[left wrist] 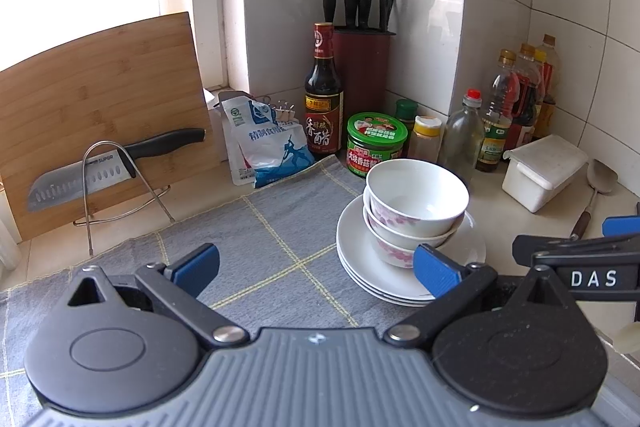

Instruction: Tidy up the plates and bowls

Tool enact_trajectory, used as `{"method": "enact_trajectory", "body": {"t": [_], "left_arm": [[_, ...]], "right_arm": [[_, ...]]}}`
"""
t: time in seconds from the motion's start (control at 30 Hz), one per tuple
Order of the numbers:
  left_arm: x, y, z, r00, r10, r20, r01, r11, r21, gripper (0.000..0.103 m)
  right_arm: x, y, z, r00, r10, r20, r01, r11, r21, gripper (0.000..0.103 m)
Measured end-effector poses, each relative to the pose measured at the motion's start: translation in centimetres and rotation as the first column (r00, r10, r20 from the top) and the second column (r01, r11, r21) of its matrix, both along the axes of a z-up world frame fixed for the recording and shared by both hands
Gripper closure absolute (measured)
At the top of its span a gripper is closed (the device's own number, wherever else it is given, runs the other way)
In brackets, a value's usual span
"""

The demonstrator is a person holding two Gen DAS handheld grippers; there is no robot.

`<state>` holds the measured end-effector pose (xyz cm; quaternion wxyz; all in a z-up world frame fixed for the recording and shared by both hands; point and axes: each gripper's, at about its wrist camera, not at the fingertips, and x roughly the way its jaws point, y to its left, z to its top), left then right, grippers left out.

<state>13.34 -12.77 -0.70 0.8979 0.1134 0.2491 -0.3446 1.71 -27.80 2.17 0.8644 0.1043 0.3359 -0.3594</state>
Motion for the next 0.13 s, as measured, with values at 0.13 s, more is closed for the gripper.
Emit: {"method": "enact_trajectory", "body": {"t": [0.13], "left_arm": [[0.03,-0.02,0.01,1.0,-0.001,-0.001,0.001,1.0,-0.003,0.001]], "right_arm": [[0.06,0.06,0.0,1.0,0.0,0.0,0.0,1.0,-0.001,0.0]]}}
